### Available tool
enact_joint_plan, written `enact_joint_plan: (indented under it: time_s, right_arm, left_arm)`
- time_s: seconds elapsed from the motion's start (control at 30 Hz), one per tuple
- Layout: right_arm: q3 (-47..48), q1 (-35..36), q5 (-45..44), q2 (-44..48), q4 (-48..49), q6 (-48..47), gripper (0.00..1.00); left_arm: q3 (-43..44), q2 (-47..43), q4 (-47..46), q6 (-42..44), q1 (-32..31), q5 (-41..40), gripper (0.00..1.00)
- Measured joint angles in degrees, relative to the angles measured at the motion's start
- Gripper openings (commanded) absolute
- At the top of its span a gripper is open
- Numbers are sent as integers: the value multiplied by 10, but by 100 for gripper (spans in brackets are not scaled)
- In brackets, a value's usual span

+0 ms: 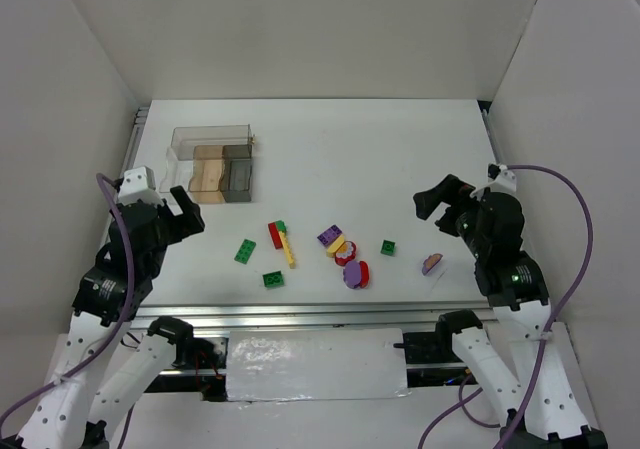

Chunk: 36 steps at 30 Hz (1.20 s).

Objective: Sort the legos into containers by color

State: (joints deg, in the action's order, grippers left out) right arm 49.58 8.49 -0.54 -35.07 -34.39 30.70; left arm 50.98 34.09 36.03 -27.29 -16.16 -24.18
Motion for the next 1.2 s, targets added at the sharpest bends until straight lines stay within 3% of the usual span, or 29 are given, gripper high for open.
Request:
enact_joint_plan:
  time_s: [0.27, 0.47, 0.63, 1.1, 1.2]
  right_arm:
    - [3, 13, -5, -36, 3, 0, 100]
    - [11, 136, -83, -206, 1, 6, 100]
    - [11, 160, -107, -344, 2, 11, 99]
    - [-7, 160, -111, -487, 31, 42, 82]
    - [-15, 159, -104, -505, 34, 42, 67]
  left_arm:
    - [0, 3, 0, -1, 0, -2, 99]
    - [0, 6, 0, -1, 0, -2, 99]
    - [0, 10, 0, 0, 0, 1, 100]
    - [0, 20, -1, 1, -1, 18, 99]
    - [0, 19, -1, 1, -1, 21, 99]
